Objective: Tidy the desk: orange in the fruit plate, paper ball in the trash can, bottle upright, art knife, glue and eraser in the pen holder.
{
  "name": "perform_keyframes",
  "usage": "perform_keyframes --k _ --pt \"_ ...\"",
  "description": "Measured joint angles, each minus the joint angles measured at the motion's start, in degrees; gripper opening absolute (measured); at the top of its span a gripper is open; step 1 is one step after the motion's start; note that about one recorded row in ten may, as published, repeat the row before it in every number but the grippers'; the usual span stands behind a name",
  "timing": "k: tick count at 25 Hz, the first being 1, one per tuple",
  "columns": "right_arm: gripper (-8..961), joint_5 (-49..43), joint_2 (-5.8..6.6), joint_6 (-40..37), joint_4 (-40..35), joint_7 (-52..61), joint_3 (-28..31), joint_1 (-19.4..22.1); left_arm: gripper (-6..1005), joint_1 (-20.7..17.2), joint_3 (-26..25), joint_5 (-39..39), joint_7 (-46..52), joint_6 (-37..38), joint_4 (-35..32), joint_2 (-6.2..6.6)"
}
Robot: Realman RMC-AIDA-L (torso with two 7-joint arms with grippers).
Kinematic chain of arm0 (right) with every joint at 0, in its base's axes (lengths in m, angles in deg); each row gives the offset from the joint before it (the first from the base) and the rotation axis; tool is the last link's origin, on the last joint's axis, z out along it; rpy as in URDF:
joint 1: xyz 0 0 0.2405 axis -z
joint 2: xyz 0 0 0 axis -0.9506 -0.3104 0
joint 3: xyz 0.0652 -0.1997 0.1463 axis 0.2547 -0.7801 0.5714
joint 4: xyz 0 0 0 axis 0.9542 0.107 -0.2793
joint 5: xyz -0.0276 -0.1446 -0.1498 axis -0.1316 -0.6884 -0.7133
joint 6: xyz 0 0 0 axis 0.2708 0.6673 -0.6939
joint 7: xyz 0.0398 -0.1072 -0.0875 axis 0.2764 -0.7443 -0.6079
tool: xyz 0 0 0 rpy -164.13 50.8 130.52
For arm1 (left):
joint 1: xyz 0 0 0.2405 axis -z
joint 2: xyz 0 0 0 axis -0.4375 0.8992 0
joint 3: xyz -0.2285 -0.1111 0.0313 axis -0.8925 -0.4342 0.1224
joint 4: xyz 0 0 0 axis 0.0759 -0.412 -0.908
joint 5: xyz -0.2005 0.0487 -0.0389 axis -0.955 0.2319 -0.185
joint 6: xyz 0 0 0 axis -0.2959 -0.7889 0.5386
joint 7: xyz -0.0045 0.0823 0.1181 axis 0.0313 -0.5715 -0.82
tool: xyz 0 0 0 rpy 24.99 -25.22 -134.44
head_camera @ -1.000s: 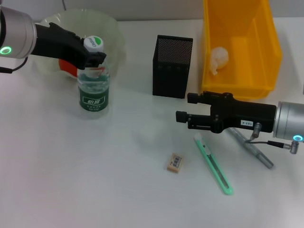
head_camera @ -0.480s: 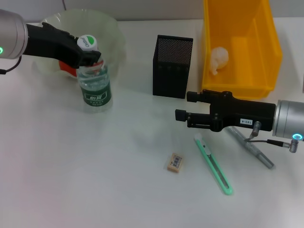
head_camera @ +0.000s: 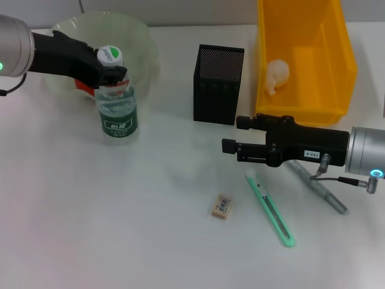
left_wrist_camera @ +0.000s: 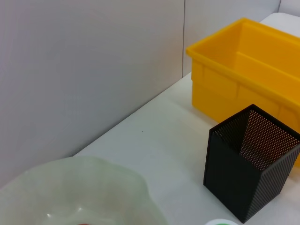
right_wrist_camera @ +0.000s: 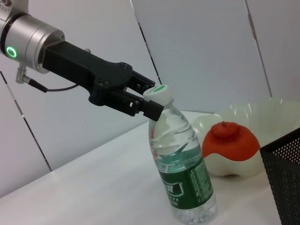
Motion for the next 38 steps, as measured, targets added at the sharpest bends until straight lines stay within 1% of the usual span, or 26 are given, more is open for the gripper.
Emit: perform_keyframes --k 8,13,17,20,25,31,38 --pt "771 0.0 0.00 0.0 0.0 0.1 0.0 0.0 485 0.3 -0.1 -0.1 -0.2 0.9 0.4 0.00" --pt "770 0.0 0.00 0.0 0.0 0.6 -0.2 -0.1 488 0.2 -1.2 -0.5 0.1 0.9 0.5 -0.09" --pt "770 0.0 0.00 0.0 0.0 0.6 -0.2 -0.1 491 0.1 -2.5 -2.5 -0.1 1.1 0.6 -0.04" --pt "770 0.0 0.00 0.0 0.0 0.6 -0.2 -0.1 493 0.1 -2.6 -2.6 -0.2 1.2 0.7 -0.03" --pt "770 0.0 0.00 0.0 0.0 0.6 -0.3 -0.1 617 0.1 -2.6 -2.7 -0.3 1.2 0.7 -0.01" --pt "770 0.0 0.00 0.0 0.0 0.6 -0.3 -0.1 617 0.0 -3.3 -4.2 -0.7 0.8 -0.1 0.02" --pt "770 0.0 0.00 0.0 0.0 0.7 -0.3 -0.1 617 0.1 -6.8 -8.6 -2.5 0.3 -1.3 0.06"
